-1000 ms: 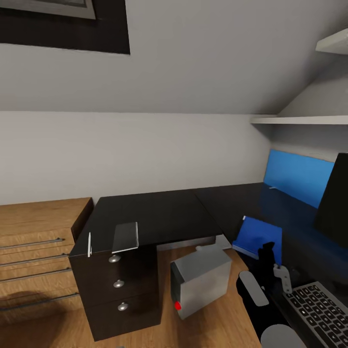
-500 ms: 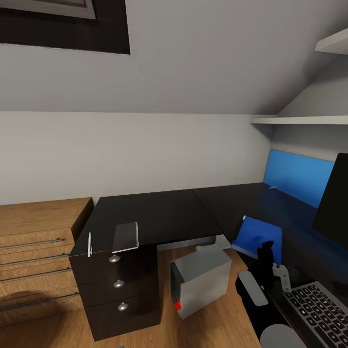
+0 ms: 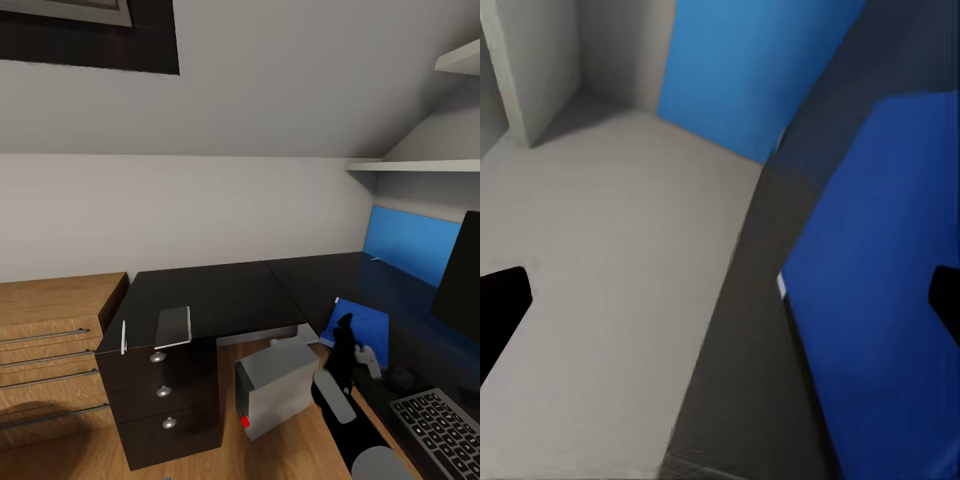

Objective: In the bedroom, organize the workspace by keeping the computer under the desk, ensuring the monitor is on the desk, placing the keyboard on the desk next to the monitor, placing the mouse on the desk next to the keyboard, moving the folder from the swivel chair onto the desk next to the mouse, stacking the notebook on top of the folder with the pen on top of the notebook, and positioning the swivel chair next to the desk.

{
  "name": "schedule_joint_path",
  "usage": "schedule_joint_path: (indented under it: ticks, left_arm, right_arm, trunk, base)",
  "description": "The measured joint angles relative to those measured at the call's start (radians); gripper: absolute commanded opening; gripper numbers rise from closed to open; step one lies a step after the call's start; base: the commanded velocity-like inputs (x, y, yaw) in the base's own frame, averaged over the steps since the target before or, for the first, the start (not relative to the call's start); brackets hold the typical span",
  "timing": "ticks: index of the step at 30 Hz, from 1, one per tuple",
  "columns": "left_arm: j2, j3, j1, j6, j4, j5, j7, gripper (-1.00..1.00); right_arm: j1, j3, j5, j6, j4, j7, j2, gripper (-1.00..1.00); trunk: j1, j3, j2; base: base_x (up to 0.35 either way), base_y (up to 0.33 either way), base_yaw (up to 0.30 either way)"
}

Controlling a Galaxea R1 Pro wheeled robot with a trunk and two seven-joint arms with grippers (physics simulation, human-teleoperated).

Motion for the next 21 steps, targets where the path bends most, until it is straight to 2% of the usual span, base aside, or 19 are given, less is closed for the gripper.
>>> schedule_joint_path:
  ticks: [1, 2, 8, 9, 11, 16, 17, 21]
  left_arm:
    - [0.0, 0.0, 0.0, 0.0, 0.0, 0.0, 0.0, 1.0]
    - [0.0, 0.0, 0.0, 0.0, 0.001, 0.0, 0.0, 1.0]
    - [0.0, 0.001, 0.0, 0.0, 0.001, 0.0, -0.001, 1.0]
    - [0.0, 0.001, 0.0, 0.0, 0.001, 0.0, 0.0, 1.0]
    - [0.0, 0.001, 0.0, 0.0, 0.002, 0.0, 0.0, 1.0]
    - [0.001, 0.002, 0.0, -0.001, 0.002, -0.001, 0.001, 1.0]
    - [0.001, 0.003, 0.0, -0.002, 0.002, -0.001, 0.001, 1.0]
    - [0.001, 0.004, 0.0, -0.002, 0.003, -0.001, 0.002, 1.0]
  right_arm:
    - [0.0, 0.026, 0.004, 0.001, 0.0, 0.0, 0.0, 1.0]
    - [0.001, 0.077, 0.012, 0.003, 0.0, 0.0, 0.0, 1.0]
    - [0.002, 0.237, 0.024, 0.01, 0.004, -0.003, -0.001, 1.0]
    - [0.002, 0.29, 0.026, 0.015, 0.005, -0.004, -0.002, 1.0]
    - [0.002, 0.347, 0.026, 0.024, 0.007, -0.004, -0.002, 1.0]
    - [0.002, 0.478, 0.027, 0.067, 0.01, -0.006, -0.003, 1.0]
    - [0.003, 0.521, 0.028, 0.093, 0.01, -0.01, -0.003, 1.0]
    - [0.003, 0.581, 0.029, 0.154, 0.011, -0.027, -0.002, 1.0]
  trunk:
    - [0.0, 0.0, 0.0]
    - [0.0, 0.0, 0.0]
    - [0.0, 0.0, 0.0]
    - [0.0, 0.0, 0.0]
    - [0.0, 0.0, 0.0]
    - [0.0, 0.0, 0.0]
    - [0.0, 0.0, 0.0]
    - [0.0, 0.0, 0.0]
  base:
    - [0.0, 0.0, 0.0]
    - [0.0, 0.0, 0.0]
    - [0.0, 0.0, 0.0]
    - [0.0, 0.0, 0.0]
    - [0.0, 0.0, 0.0]
    - [0.0, 0.0, 0.0]
    - [0.0, 0.0, 0.0]
    - [0.0, 0.0, 0.0]
